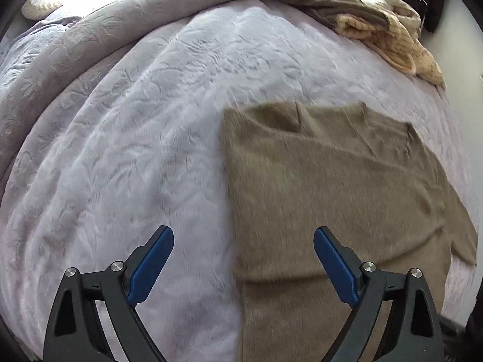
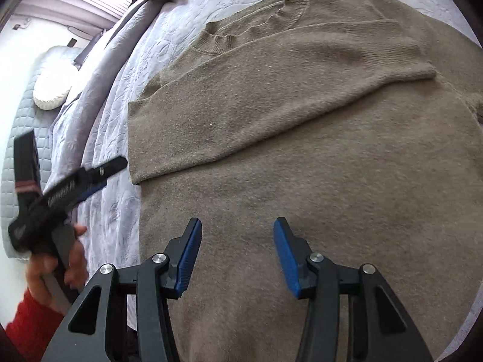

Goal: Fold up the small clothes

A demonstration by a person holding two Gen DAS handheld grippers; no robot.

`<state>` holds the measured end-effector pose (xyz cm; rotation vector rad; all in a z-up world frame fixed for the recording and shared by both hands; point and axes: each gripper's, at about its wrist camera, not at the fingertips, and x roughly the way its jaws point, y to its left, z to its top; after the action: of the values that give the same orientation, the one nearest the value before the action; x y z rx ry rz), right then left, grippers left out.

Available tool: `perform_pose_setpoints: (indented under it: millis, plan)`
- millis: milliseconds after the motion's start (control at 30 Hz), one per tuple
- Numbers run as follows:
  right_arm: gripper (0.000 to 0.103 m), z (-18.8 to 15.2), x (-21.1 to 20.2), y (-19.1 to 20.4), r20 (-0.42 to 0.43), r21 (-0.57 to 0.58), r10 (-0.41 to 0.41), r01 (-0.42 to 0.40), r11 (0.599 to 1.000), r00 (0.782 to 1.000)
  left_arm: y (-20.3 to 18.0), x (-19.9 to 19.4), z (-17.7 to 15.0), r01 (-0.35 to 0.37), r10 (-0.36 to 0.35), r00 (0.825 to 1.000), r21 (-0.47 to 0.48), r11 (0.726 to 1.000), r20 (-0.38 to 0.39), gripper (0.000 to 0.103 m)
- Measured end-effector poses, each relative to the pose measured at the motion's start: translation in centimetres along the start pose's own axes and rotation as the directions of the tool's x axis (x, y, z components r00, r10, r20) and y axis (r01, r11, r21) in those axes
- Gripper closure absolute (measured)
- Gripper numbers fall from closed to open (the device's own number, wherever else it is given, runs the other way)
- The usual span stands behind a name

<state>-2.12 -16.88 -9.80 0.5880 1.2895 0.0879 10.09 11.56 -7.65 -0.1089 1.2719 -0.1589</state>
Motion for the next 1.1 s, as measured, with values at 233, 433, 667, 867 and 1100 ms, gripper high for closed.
perform_pose_setpoints:
  millis: [233, 433, 667, 867, 1100]
  plan:
    - [0.055, -1.1, -1.8, -1.8, 0.006, 0.028, 0.043, -0.043, 0.999, 0.999, 0.0, 3.1, 5.9, 0.109, -0.107, 0.994, -0.070, 0.992, 0.031, 0.065]
    - [0.058, -1.3, -1.9, -2.3, -0.008, 0.042, 0.039, -0.039, 0.998, 0.999, -1.8, 6.3, 4.6, 0.082, -0.082, 0.997, -0.015, 0.997, -0.005, 0.065]
    - [0.058, -1.2, -2.9, -3.9, 0.002, 0.084, 0.011, -0.011, 0.996, 1.000, -2.2, 4.8, 4.2, 0.018, -0.018, 1.000, -0.002, 1.000, -0.012, 0.065]
    - [0.058, -1.0, -4.4, -5.8, 0.023, 0.118, 0.000, -0.003, 0.993, 1.000, -4.8, 2.3, 1.4, -0.027, 0.030, 0.998, 0.059, 0.998, -0.049, 0.065]
    - [0.057, -1.0, -6.4, -8.6, 0.031, 0.166, 0.000, -0.005, 0.986, 1.000, -10.9, -0.2, -3.3, -0.025, 0.035, 0.996, 0.121, 0.992, -0.082, 0.029]
